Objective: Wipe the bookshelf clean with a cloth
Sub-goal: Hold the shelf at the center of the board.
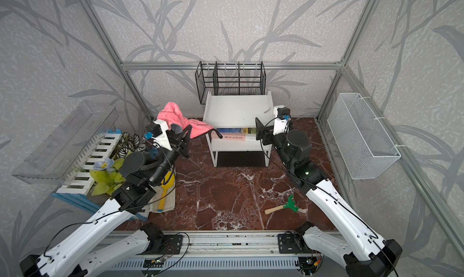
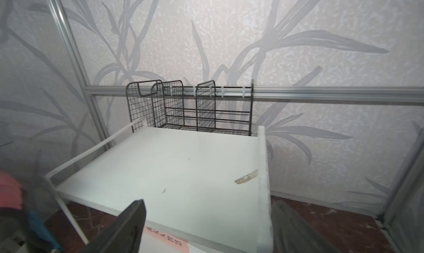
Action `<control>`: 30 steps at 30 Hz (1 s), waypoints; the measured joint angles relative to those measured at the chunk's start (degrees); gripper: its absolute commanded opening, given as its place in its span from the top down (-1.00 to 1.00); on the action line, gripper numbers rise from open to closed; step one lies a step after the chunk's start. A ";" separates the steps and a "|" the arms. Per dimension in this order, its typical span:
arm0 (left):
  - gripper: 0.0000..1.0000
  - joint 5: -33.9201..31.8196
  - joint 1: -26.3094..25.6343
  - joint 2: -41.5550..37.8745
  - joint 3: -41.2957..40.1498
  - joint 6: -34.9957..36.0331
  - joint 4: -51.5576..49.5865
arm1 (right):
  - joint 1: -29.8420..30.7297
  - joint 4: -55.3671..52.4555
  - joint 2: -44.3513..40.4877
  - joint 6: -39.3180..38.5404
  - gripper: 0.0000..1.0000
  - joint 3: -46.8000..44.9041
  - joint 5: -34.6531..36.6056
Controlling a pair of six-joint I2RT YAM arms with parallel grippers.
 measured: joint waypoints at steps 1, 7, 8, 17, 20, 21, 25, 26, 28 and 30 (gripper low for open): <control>1.00 -0.57 0.87 -0.07 1.09 -0.22 -1.64 | -0.57 -0.11 0.00 -0.55 -0.80 -0.50 1.25; 1.00 10.78 13.07 2.58 1.88 -0.44 -5.49 | -6.14 -1.66 0.02 1.64 -0.80 -3.61 1.22; 1.00 14.53 15.41 3.72 1.01 -0.59 -4.61 | -7.39 -2.14 0.09 2.84 -0.80 -3.74 0.17; 1.00 49.90 18.84 14.64 -0.48 2.27 1.62 | -10.99 -3.39 2.34 7.93 -0.81 -3.72 -6.47; 1.00 55.39 18.84 15.85 -0.92 2.82 3.96 | -11.19 -2.43 4.07 8.35 -0.80 -2.99 -7.98; 1.00 56.19 18.84 16.35 -0.90 3.02 4.66 | -11.23 -1.97 4.70 8.37 -0.80 -2.73 -8.31; 1.00 55.74 18.82 19.78 2.56 5.03 4.39 | -11.23 -0.50 7.56 8.57 -0.80 -0.90 -9.84; 1.00 54.97 18.82 20.96 4.57 5.55 3.61 | -11.23 -0.02 8.00 8.74 -0.80 -0.74 -10.27; 1.00 53.02 18.80 23.34 8.83 6.43 2.45 | -11.23 0.85 8.48 8.98 -0.80 -0.72 -10.99; 1.00 51.84 18.82 24.06 9.81 6.80 2.47 | -11.26 1.70 8.52 9.07 -0.80 -1.14 -11.19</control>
